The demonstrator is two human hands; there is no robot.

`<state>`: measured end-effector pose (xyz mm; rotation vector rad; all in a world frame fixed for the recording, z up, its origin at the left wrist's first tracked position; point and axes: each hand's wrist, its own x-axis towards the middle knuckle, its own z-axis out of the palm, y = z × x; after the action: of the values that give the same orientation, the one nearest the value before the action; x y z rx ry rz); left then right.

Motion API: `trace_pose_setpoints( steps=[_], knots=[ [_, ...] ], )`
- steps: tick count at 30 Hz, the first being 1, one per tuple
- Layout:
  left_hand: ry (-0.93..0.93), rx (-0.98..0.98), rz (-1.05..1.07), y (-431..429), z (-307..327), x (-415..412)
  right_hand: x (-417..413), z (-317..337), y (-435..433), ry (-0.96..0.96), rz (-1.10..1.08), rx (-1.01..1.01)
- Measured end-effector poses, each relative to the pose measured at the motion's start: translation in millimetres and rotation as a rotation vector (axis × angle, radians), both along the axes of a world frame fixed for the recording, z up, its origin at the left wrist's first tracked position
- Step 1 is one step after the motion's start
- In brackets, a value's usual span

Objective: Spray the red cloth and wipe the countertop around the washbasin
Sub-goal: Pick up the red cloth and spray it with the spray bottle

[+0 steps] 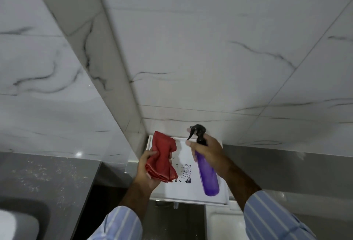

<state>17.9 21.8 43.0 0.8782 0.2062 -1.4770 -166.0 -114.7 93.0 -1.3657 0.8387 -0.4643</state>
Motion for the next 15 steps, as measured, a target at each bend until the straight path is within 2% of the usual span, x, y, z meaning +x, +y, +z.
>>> trace_pose_setpoints(
  steps=[3,6,15],
  knots=[
    [0.088,-0.035,-0.018,7.0,6.8,-8.5,-2.6,22.6,6.4,0.076,0.193,0.072],
    [0.14,-0.048,0.003,9.4,13.5,-17.6,0.1,42.8,15.6,0.159,0.289,0.054],
    [0.064,0.004,0.086,3.7,38.4,-34.2,12.1,66.3,33.9,0.563,0.211,-0.056]
  ],
)
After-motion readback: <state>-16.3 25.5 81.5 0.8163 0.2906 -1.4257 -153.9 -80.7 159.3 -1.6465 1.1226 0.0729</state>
